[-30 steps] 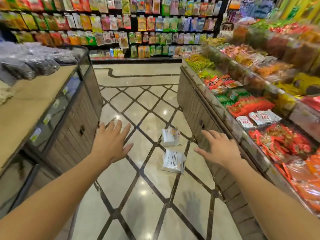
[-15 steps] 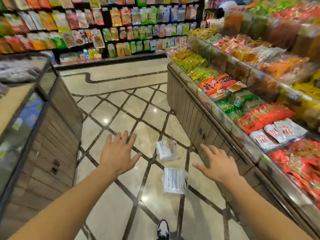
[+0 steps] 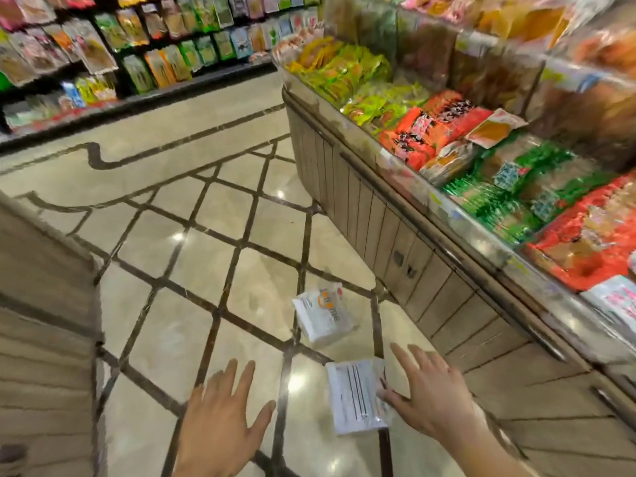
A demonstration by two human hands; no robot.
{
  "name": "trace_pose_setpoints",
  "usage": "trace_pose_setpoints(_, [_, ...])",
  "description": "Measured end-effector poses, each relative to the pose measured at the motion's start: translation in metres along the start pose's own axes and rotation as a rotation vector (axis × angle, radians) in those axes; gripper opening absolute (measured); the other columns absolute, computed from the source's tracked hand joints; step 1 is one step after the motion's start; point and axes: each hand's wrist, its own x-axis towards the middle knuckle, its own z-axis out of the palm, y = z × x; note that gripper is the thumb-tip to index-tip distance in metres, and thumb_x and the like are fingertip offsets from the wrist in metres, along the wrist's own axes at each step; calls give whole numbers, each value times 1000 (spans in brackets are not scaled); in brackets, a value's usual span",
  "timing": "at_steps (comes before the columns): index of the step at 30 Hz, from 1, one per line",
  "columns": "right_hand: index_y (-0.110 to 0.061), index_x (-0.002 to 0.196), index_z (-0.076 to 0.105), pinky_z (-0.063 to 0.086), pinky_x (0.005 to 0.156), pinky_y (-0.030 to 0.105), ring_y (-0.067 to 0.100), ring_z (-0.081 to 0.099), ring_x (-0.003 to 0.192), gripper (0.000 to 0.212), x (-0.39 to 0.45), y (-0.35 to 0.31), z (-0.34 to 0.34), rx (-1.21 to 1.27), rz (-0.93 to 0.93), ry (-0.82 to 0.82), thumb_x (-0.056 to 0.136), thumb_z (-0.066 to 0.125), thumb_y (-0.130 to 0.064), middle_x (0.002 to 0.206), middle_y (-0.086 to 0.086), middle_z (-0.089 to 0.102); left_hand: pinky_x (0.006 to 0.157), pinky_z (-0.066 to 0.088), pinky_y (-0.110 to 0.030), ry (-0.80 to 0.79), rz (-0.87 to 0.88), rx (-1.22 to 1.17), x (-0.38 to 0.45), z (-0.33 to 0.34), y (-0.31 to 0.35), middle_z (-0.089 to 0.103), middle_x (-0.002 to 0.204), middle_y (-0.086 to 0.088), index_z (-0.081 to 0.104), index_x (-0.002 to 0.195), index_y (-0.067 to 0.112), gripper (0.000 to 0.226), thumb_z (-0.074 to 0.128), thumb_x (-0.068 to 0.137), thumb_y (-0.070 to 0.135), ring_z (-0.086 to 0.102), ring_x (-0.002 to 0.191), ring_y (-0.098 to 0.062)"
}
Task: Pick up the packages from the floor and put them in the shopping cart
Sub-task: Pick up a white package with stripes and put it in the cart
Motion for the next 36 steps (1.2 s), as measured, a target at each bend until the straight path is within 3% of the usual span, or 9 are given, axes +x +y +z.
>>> trace_pose_setpoints(3, [-39,163,3,33,117,45,23,26,152,92,46,1,46,35,57,-76,88,29,-85,169,-4,20,108,49,-50,-44,-3,-57,61,40,18,48,160,-3,46,154,37,107,-10,77,86,56,138,-28])
trace_pose_setpoints(6, [-39,163,1,33,117,46,23,24,152,92,99,-1,111,138,133,-111,88,29,-85,169,-6,18,123,27,-43,-57,30,-140,125,95,39,11,174,4,9,163,42,112,-15,64,87,27,156,-22])
trace_pose_setpoints(9, [-43,162,-5,30,119,46,21,19,154,101,152,-7,190,242,200,-145,79,21,-94,171,-9,10,82,59,-51,-261,60,-172,187,179,52,66,141,-11,64,138,36,95,8,83,89,74,109,-30])
trace_pose_setpoints(12, [-50,159,-9,33,117,40,15,17,155,119,192,-18,278,263,237,-108,50,-9,-99,170,-16,5,54,59,-39,-183,117,-164,240,292,62,79,113,-8,80,112,23,74,46,72,76,78,75,-27])
trace_pose_setpoints(16, [-52,157,-11,33,116,39,20,18,156,98,233,-18,392,350,391,-32,74,18,-97,171,-12,0,100,50,-39,-93,13,-375,289,393,104,45,160,12,43,152,43,98,18,68,86,56,135,-17])
trace_pose_setpoints(20, [-50,159,12,44,113,47,30,34,151,108,256,-6,489,406,513,32,65,11,-104,170,-2,21,117,34,-41,-63,-95,-650,324,452,155,34,166,7,29,158,44,99,25,71,92,40,147,-23])
trace_pose_setpoints(28, [-53,152,-27,29,122,52,31,1,159,112,325,27,526,605,538,-141,68,28,-102,172,-5,-13,122,28,-53,-39,196,-401,421,488,196,1,172,1,0,161,47,90,22,84,88,3,159,-28])
trace_pose_setpoints(32, [-57,148,-28,37,117,51,36,35,148,122,343,35,539,670,541,-201,56,35,-106,170,1,13,115,39,-57,-109,105,-478,446,493,190,3,172,-5,0,162,42,116,33,68,100,22,154,-38])
trace_pose_setpoints(36, [-65,142,-23,44,113,52,33,52,136,127,354,28,551,843,544,-153,41,37,-113,163,-4,37,118,34,-55,-244,-131,-958,450,497,192,19,169,-17,-2,163,28,160,56,34,103,32,150,-41])
